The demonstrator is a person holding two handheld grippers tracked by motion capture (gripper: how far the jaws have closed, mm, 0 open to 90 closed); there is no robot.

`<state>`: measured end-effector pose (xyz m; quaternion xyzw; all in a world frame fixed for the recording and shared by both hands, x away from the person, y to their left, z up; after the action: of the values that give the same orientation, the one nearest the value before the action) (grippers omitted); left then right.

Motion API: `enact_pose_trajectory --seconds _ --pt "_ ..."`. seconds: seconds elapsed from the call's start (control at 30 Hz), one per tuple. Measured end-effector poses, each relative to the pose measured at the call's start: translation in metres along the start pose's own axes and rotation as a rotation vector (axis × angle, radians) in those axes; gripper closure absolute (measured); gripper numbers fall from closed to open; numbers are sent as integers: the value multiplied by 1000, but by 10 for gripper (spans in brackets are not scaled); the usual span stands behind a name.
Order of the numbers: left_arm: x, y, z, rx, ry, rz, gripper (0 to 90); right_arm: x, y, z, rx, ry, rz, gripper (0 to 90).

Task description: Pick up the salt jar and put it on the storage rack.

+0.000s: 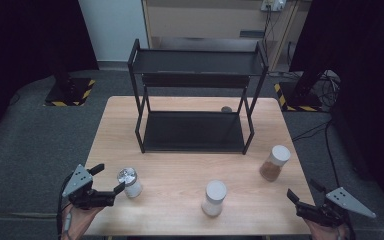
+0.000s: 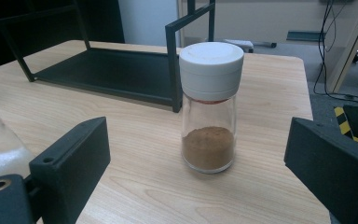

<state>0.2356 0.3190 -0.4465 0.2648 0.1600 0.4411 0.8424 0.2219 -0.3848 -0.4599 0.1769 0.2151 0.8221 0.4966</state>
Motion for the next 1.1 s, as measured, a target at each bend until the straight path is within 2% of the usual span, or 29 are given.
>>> enact_pose_trajectory --seconds 0.4,0.8,1.1 --pt "3 -20 2 52 -11 -14 14 0 0 0 -3 -2 1 72" --pt "2 -38 2 67 -22 -43 71 -1 0 0 -4 -6 1 73" --pt "2 -47 0 70 -42 -60 155 -1 1 -1 -5 -7 3 76"
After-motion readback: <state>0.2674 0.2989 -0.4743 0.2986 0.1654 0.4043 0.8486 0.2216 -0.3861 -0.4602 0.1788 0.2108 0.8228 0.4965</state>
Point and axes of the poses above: each handheld gripper's, and its own axes: y roughly backward along the jaws, z roughly out of its top, x roughly to its left, the point moved 9 cm from there along -y, roughly forward along the jaws, and after that the axes turned 15 degrees about x, right-handed, at the moved point
